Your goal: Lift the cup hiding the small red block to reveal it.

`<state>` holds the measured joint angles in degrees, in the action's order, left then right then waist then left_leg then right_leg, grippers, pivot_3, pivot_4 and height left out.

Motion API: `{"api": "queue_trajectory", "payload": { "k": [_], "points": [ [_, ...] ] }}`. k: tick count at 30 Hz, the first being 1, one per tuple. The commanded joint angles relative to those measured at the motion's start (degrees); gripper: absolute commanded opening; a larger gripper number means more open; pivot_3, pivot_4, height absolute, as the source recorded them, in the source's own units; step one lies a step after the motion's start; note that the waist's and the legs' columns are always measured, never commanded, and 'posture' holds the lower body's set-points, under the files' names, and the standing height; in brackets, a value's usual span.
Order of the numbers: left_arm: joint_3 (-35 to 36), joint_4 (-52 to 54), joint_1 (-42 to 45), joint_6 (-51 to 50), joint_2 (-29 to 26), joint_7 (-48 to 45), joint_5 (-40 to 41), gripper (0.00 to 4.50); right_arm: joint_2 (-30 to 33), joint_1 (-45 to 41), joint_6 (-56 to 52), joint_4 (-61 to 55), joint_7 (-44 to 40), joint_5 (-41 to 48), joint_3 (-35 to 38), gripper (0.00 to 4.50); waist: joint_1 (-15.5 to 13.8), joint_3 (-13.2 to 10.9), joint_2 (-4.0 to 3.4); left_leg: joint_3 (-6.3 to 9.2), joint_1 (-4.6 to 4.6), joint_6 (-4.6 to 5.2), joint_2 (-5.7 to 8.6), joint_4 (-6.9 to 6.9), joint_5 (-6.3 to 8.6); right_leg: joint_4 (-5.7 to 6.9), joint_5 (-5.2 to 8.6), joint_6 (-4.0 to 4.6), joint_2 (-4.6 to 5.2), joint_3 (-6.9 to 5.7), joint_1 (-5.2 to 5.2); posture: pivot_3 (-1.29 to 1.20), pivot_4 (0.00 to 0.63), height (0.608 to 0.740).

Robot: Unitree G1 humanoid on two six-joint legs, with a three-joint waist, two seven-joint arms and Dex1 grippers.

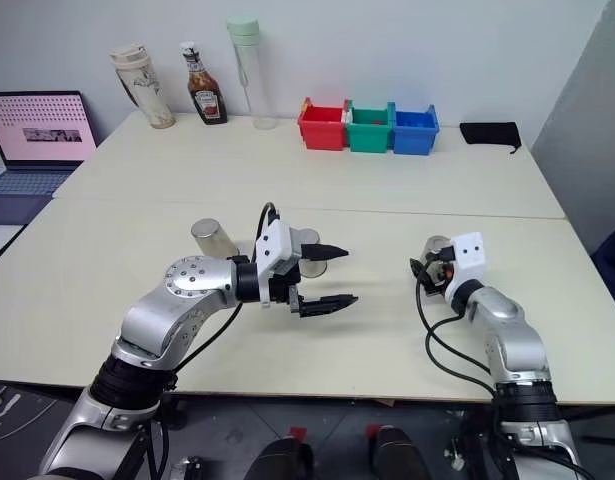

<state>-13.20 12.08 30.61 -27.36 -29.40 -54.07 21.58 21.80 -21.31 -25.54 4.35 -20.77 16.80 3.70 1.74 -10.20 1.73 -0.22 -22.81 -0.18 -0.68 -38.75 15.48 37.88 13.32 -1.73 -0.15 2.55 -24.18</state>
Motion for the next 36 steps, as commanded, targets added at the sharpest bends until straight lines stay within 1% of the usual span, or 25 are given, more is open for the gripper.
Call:
{"api": "queue_trajectory", "payload": {
  "k": [1, 2, 4, 6, 10, 14, 19, 21, 23, 25, 26, 27, 29, 31, 32, 36],
  "points": [
    [1.07, 3.04, 0.02, -0.17, 0.10, 0.64, 0.30, 4.50, 0.27, -1.29, 2.72, -0.87, -0.79, -0.45, 1.48, 2.92, 0.00, 0.00, 0.00, 0.00, -0.01, 0.00, 0.00, 0.00, 0.00, 0.00, 0.00, 0.00, 0.01, 0.00, 0.00, 0.00, 0.150, 0.740],
    [1.09, 3.15, -0.05, -0.26, 0.12, 0.70, 0.34, 4.50, 0.48, -1.26, 3.09, -0.89, -0.98, -0.75, 1.32, 2.69, -0.01, 0.00, 0.00, 0.01, -0.02, 0.00, 0.00, 0.00, 0.00, -0.01, 0.00, 0.00, 0.01, 0.00, 0.00, 0.00, 0.150, 0.740],
    [1.10, 3.22, -0.18, -0.19, 0.04, 0.70, 0.31, 4.50, 1.10, -0.95, 3.93, -2.59, -1.70, -1.18, 0.95, 2.68, -0.01, 0.00, 0.00, 0.01, -0.01, 0.00, 0.01, 0.00, 0.00, 0.00, 0.00, 0.00, 0.02, 0.00, 0.00, 0.00, 0.150, 0.740],
    [1.19, 3.18, -0.13, -0.20, -0.11, 0.60, 0.36, 4.50, 1.64, -0.68, 2.15, -6.39, -2.42, 0.19, 1.33, 2.68, 0.00, -0.01, -0.01, 0.00, 0.00, 0.00, 0.01, 0.00, 0.00, 0.00, 0.00, 0.00, 0.02, 0.00, 0.00, 0.00, 0.150, 0.740],
    [1.68, 2.79, 0.41, -0.50, -0.37, 0.40, 0.62, 4.50, 4.06, -1.44, -7.35, -17.46, -1.07, 4.28, 4.47, 2.68, 0.00, -0.05, -0.07, 0.03, -0.01, 0.00, 0.00, 0.00, 0.00, 0.02, 0.00, 0.00, 0.02, -0.01, -0.01, 0.00, 0.150, 0.740],
    [1.20, 2.19, 0.17, 0.35, -0.13, 0.50, -0.05, 4.50, 5.66, -2.28, -16.03, -22.00, 4.77, 4.31, 9.10, 2.68, -0.06, -0.06, -0.09, 0.07, -0.03, 0.00, 0.01, 0.00, 0.00, 0.01, 0.00, 0.00, 0.04, -0.04, 0.00, 0.00, 0.150, 0.740],
    [0.41, 2.06, 0.35, 0.34, 0.30, -0.02, -0.01, 4.50, 5.82, 0.19, -18.65, -18.53, 8.13, 2.22, 11.23, 2.68, -0.06, -0.05, -0.09, 0.05, -0.02, 0.00, 0.03, -0.01, 0.00, -0.01, 0.00, 0.00, 0.04, -0.03, 0.02, 0.00, 0.150, 0.740],
    [0.19, 1.46, 0.74, 0.79, 0.55, -0.22, -0.37, 4.50, 4.64, 2.50, -17.46, -14.69, 8.40, 1.78, 11.74, 2.68, -0.06, -0.05, -0.08, 0.06, -0.03, 0.00, 0.03, 0.00, 0.00, -0.03, 0.01, 0.00, 0.04, -0.02, 0.02, 0.00, 0.150, 0.740],
    [0.33, 1.44, 0.89, 0.68, 0.83, -0.25, -0.35, 4.50, 2.31, 4.44, -15.09, -12.12, 7.06, 3.27, 12.52, 2.68, -0.05, -0.05, -0.08, 0.05, -0.03, 0.00, 0.03, 0.00, 0.00, -0.04, 0.01, 0.00, 0.04, -0.02, 0.02, 0.00, 0.150, 0.740],
    [0.30, 1.48, 0.93, 0.93, 1.37, 0.03, -0.54, 4.50, 1.36, 5.87, -11.94, -9.89, 6.00, 2.75, 11.73, 2.68, 0.14, -0.06, -0.11, 0.00, -0.04, 0.00, 0.04, 0.01, 0.00, -0.04, 0.01, 0.00, 0.04, 0.01, 0.00, 0.00, 0.150, 0.740],
    [0.19, 2.10, 0.77, 0.59, 1.74, 0.23, -0.27, 4.50, 0.57, 6.54, -10.29, -8.73, 5.28, 2.69, 11.50, 3.24, 0.24, -0.05, -0.11, -0.04, 0.00, 0.00, 0.02, 0.00, 0.00, -0.03, 0.00, -0.01, 0.03, 0.03, 0.02, 0.00, 0.150, 0.740],
    [0.04, 2.94, 0.52, 0.19, 1.98, 0.35, -0.02, 4.50, 0.35, 7.15, -8.78, -7.71, 5.12, 1.76, 10.82, 3.38, 0.29, -0.05, -0.11, -0.08, 0.01, 0.00, 0.02, 0.00, 0.00, -0.03, -0.01, -0.03, 0.03, 0.06, 0.02, 0.00, 0.150, 0.740],
    [-0.02, 4.04, 0.16, -0.46, 2.22, 0.42, 0.25, 4.50, 0.21, 7.81, -7.67, -7.22, 5.13, 0.88, 10.09, 3.84, 0.17, -0.05, -0.10, -0.04, 0.08, 0.00, 0.00, -0.01, 0.00, -0.02, -0.01, -0.04, 0.01, 0.02, 0.09, 0.00, 0.150, 0.740],
    [0.30, 4.18, 0.13, -0.80, 2.18, 0.38, 0.32, 4.50, 0.57, 8.19, -8.76, -8.76, 5.74, 0.97, 10.35, 4.35, 0.12, -0.08, -0.19, -0.04, 0.08, 0.00, 0.00, -0.01, 0.00, 0.02, -0.01, -0.03, -0.01, 0.03, 0.07, 0.00, 0.150, 0.740],
    [0.53, 4.21, 0.10, -0.99, 2.13, 0.43, 0.40, 4.50, 0.88, 8.64, -9.64, -10.04, 5.80, 1.20, 10.57, 4.45, 0.15, -0.06, -0.22, -0.05, 0.08, 0.00, 0.00, -0.02, 0.00, 0.05, -0.01, -0.02, -0.01, 0.05, 0.05, 0.00, 0.150, 0.740],
    [1.26, 4.20, -0.11, -1.54, 2.18, 0.91, 0.78, 4.50, 2.41, 12.34, -15.62, -17.91, 5.20, 4.43, 13.09, 4.45, 0.04, -0.06, -0.22, -0.02, 0.05, 0.00, 0.01, -0.01, 0.00, 0.04, -0.01, -0.02, -0.01, 0.03, 0.05, 0.00, 0.150, 0.740]
  ]
}}
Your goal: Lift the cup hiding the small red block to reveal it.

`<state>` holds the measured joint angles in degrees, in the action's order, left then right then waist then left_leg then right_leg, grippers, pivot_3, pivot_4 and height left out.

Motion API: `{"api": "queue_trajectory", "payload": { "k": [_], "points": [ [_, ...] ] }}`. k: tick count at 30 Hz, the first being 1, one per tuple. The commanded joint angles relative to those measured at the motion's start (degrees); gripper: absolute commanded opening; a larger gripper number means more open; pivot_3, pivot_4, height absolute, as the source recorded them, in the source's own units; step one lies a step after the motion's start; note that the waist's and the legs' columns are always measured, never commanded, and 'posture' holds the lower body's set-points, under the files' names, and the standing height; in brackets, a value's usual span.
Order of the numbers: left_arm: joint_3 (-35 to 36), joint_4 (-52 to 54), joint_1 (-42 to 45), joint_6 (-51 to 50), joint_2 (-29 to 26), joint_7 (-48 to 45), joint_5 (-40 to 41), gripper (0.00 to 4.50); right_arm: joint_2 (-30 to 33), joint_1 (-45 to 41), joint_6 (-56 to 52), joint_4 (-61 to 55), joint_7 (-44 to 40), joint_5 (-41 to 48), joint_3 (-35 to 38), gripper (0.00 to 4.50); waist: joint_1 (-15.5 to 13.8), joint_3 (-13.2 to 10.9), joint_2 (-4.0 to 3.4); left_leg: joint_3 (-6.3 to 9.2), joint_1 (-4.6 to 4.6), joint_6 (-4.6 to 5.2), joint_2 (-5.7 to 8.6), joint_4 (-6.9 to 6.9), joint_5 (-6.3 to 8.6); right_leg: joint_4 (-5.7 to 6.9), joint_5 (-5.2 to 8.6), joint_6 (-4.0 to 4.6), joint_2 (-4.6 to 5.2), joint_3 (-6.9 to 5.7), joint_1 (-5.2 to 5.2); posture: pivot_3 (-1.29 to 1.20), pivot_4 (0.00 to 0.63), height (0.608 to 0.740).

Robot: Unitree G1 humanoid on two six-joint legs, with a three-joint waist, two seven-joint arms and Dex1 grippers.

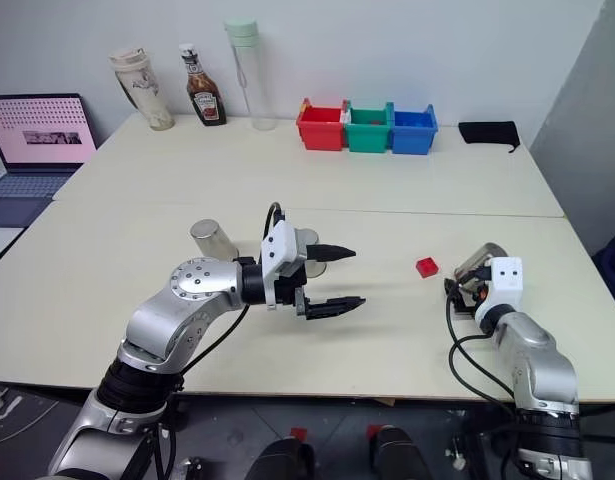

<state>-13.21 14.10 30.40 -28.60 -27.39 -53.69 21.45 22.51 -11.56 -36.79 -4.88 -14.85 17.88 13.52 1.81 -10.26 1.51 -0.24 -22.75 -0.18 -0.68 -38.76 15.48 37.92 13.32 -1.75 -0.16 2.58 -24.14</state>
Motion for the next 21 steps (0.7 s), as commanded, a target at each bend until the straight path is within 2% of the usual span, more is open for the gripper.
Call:
{"api": "queue_trajectory", "payload": {
  "k": [1, 7, 12, 17, 21],
  "points": [
    [1.37, 2.24, 0.01, -0.32, 0.30, 0.77, 1.01, 4.50, 2.47, 3.96, -6.00, -11.18, -1.03, 3.96, 3.88, 4.45, -0.08, 0.00, -0.01, 0.02, -0.02, 0.00, 0.00, 0.00, 0.00, -0.01, 0.00, 0.00, 0.00, 0.00, -0.01, 0.00, 0.150, 0.740],
    [1.72, 3.80, -1.63, -1.06, -0.18, 0.69, 2.00, 4.50, 9.56, 13.44, -20.87, -32.01, -3.74, 12.37, 10.50, 4.45, -0.24, -0.01, -0.07, 0.12, -0.14, 0.00, 0.06, 0.02, 0.00, -0.11, 0.02, 0.00, 0.07, -0.03, -0.02, 0.00, 0.150, 0.740],
    [3.06, 3.02, -1.77, -1.13, -2.91, -0.86, 2.22, 4.50, 14.82, 11.80, -30.29, -42.98, -6.15, 23.03, 16.06, 4.45, 0.17, -0.02, -0.06, 0.05, 0.00, 0.00, -0.02, -0.01, 0.00, -0.09, 0.01, -0.02, -0.01, -0.03, 0.04, 0.00, 0.150, 0.740],
    [4.76, 2.51, -0.37, -2.35, -7.72, -2.90, 2.13, 4.50, 17.99, 10.94, -31.73, -46.60, -6.96, 26.99, 15.91, 4.45, 0.06, -0.03, -0.04, 0.14, 0.06, 0.03, -0.12, -0.02, -0.03, -0.05, 0.08, 0.10, -0.19, -0.05, 0.06, 0.00, 0.150, 0.740],
    [4.62, 2.96, -0.36, -2.88, -8.80, -2.57, 1.61, 4.50, 15.32, 12.26, -32.58, -45.32, -4.04, 27.70, 15.34, 4.45, -0.13, -0.02, -0.02, 0.16, -0.10, 0.03, -0.09, 0.01, -0.02, -0.21, 0.04, 0.02, -0.17, -0.07, 0.03, 0.00, 0.150, 0.740]
  ]
}}
